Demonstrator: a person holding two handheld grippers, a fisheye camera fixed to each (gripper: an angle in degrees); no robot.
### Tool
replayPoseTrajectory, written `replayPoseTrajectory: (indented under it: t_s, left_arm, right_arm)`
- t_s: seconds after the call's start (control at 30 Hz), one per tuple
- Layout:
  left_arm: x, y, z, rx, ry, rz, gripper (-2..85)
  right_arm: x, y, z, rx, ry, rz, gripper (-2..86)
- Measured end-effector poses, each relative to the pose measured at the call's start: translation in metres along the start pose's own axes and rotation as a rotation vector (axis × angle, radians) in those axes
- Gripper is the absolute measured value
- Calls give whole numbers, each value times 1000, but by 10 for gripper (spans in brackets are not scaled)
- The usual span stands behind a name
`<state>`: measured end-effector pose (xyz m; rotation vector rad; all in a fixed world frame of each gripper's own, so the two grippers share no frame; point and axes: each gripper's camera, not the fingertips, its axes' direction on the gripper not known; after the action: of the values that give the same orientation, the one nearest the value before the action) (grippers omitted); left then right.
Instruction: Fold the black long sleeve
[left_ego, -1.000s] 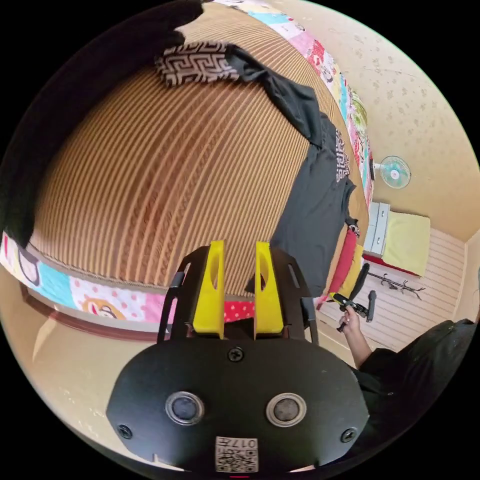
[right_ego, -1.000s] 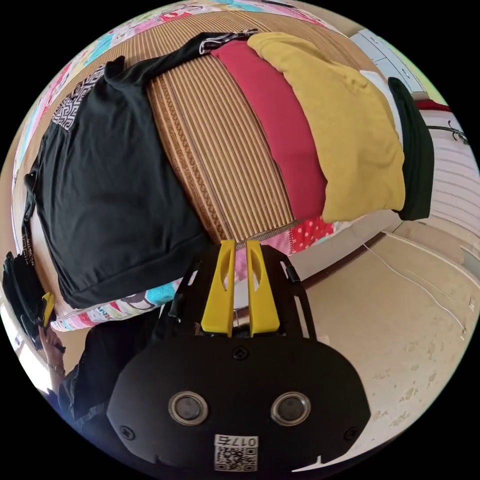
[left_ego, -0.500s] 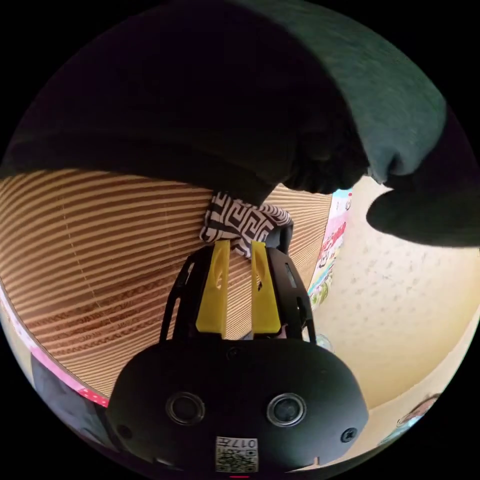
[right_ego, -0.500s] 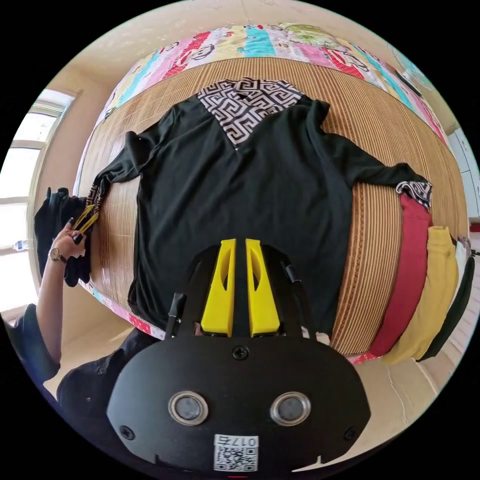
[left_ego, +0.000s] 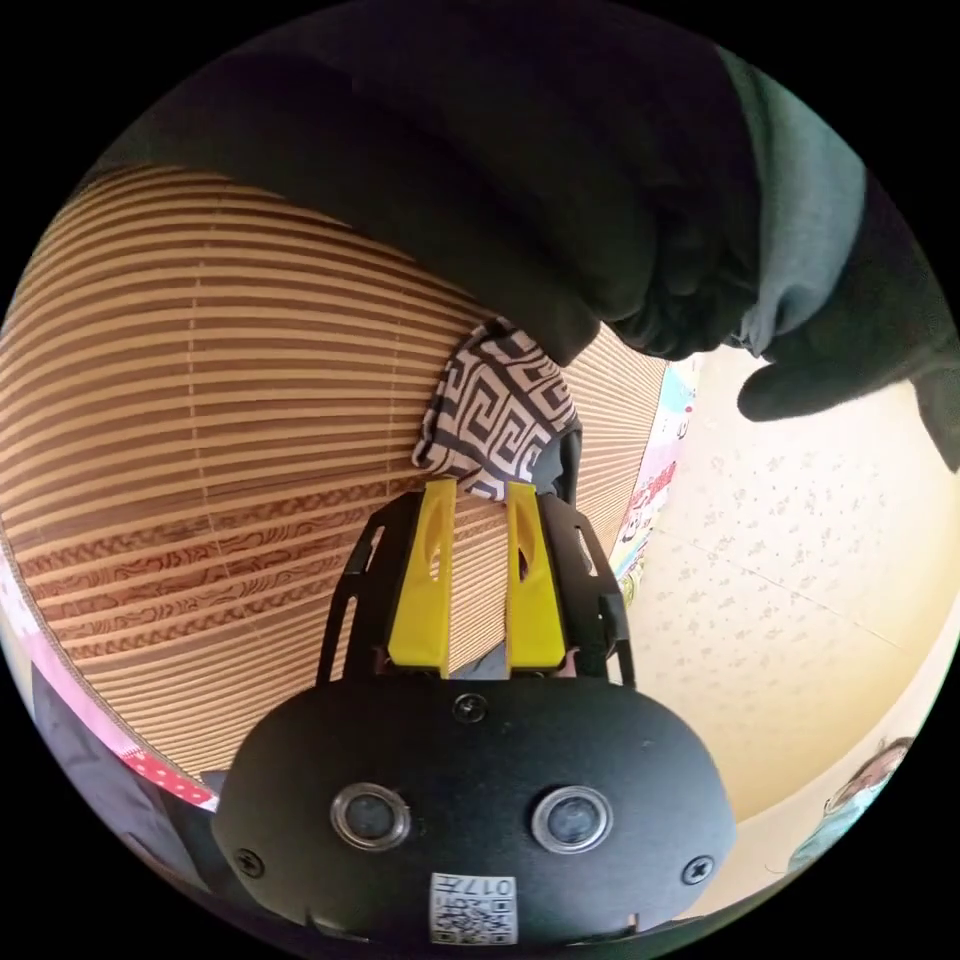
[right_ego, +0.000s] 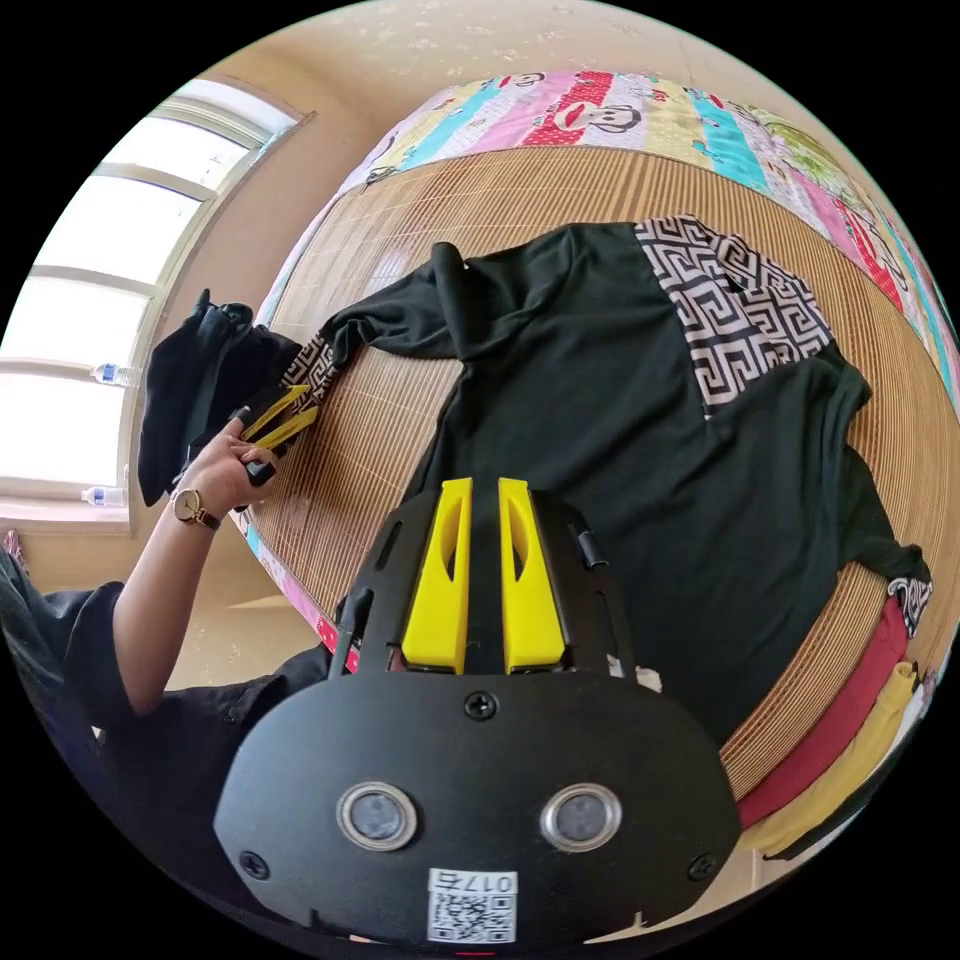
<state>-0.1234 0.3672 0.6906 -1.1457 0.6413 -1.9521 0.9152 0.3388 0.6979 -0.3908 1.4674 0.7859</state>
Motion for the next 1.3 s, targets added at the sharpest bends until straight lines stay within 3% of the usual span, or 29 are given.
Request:
replayPoseTrajectory:
  t_s: [0.13,0.3,0.43,0.53,0.63,0.7,0.87,1.0,1.3]
  left_arm:
    - [-13,8,-18,113,-65,72,98]
    - [-17,17,5,118,-157,165,44]
    - [-28,28,11,62,-120,150,12]
    - [-10,53,-3,59,-105,280,8]
    - [28,99,-18,85,-144,544,7]
    - [45,123,-30,92,-111,665,7]
    - [70,142,-44,-18,-119,732,9]
    - [75,139,-54,-61,-119,767,24]
    - [79,128,-117,60,-52,734,132]
  right_arm:
    - [-23,-19,15,-11,-20,-97,44]
    - [-54,-43,32,-10,-66,-202,51]
    - [-70,-39,38,12,-91,-254,62]
    - [-84,-29,42,41,-120,-347,79]
    - [-104,-18,39,97,-164,-496,103]
    - [-135,-9,33,150,-92,-666,126]
    - [-193,4,40,183,-40,-943,136]
    - [-225,15,55,198,-81,-1058,83]
    - [-207,31,-11,423,-158,-844,39]
